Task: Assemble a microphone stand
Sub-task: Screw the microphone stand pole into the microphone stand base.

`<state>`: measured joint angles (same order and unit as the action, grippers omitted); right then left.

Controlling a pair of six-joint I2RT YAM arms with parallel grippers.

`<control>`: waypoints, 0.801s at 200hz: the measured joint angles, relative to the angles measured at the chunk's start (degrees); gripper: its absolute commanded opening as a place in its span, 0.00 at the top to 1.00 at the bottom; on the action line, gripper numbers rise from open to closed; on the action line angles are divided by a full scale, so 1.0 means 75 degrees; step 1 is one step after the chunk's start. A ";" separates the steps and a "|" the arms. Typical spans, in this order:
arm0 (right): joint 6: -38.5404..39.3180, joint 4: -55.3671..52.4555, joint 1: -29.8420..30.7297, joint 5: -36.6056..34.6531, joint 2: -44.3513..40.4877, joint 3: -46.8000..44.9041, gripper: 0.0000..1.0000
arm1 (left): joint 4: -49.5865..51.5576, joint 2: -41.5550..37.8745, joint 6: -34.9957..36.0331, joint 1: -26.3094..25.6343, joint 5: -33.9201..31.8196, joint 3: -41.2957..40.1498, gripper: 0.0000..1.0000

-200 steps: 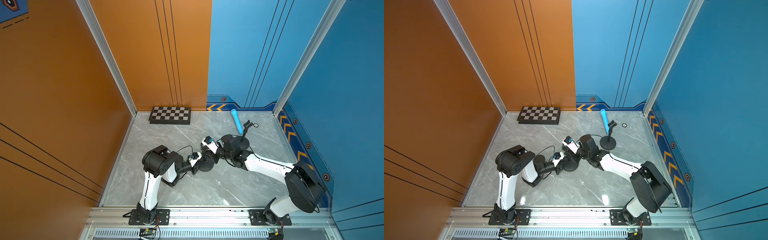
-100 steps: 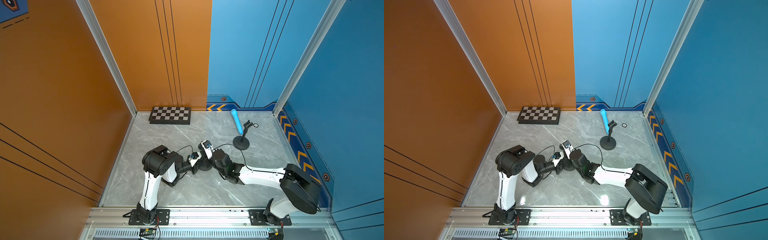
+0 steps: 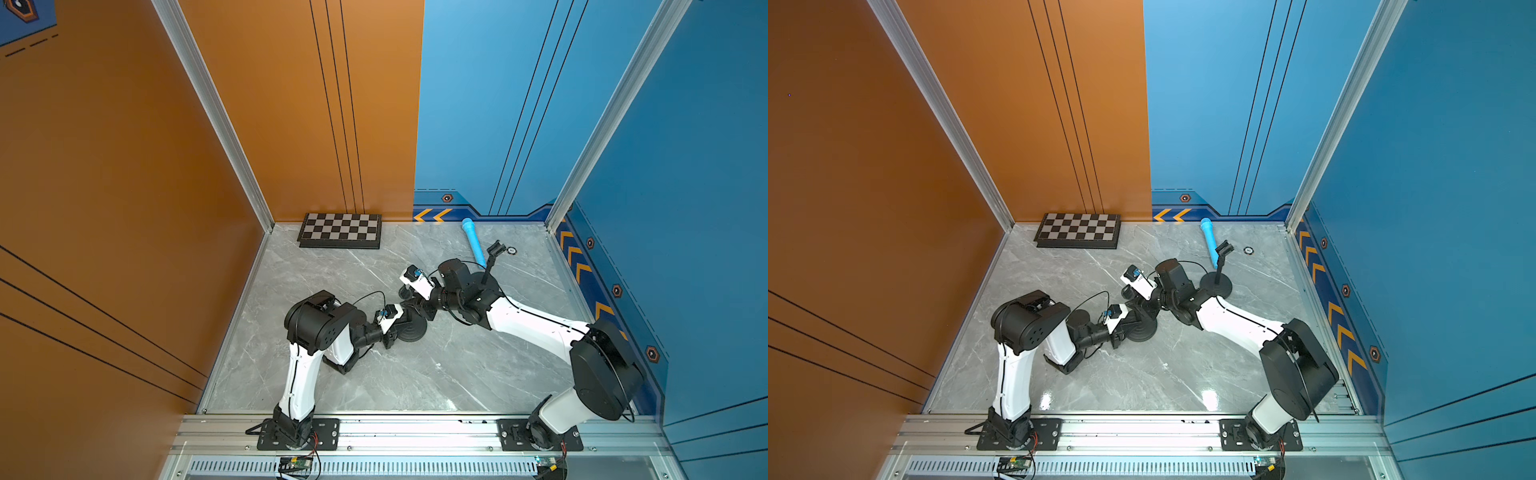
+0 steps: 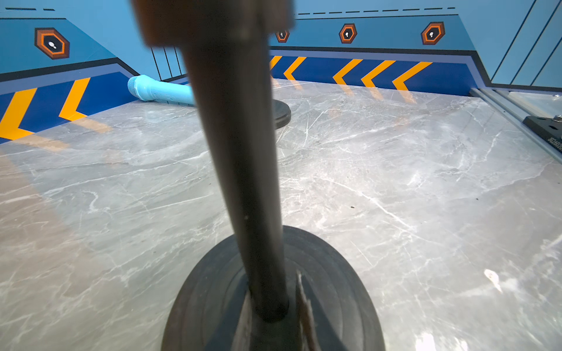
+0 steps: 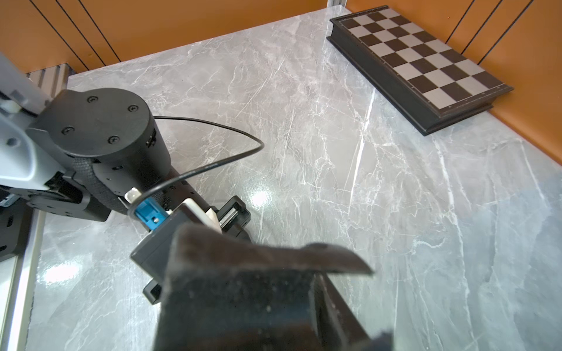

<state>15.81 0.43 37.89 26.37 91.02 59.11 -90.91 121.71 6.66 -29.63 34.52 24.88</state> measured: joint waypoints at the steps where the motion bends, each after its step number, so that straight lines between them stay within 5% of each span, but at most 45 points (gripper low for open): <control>1: -0.0015 -0.0009 -0.0006 0.0015 0.0003 0.0003 0.77 | -0.0003 0.0000 -0.0003 0.0000 0.0003 0.0000 0.73; 56: -0.0548 0.0580 0.0230 -0.0624 -0.0125 -0.0393 1.00 | 0.0006 -0.0003 -0.0032 0.0000 -0.0026 0.0015 0.74; 102: -0.2643 0.2224 0.2081 -0.5429 -0.0694 -0.1661 1.00 | 0.0012 -0.0003 -0.0026 -0.0012 0.0067 -0.0006 0.74; 129: -0.3689 0.2238 0.2582 -0.7050 -0.0498 -0.1603 1.00 | 0.0032 -0.0003 -0.0026 -0.0023 0.0087 -0.0009 0.74; 160: -0.3687 0.2235 0.2489 -0.6910 -0.0350 -0.1463 0.67 | 0.0032 -0.0003 -0.0026 -0.0020 0.0055 -0.0009 0.74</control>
<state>-11.84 17.19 56.55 -25.45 88.40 48.14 -90.67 121.69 6.46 -29.78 34.94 24.82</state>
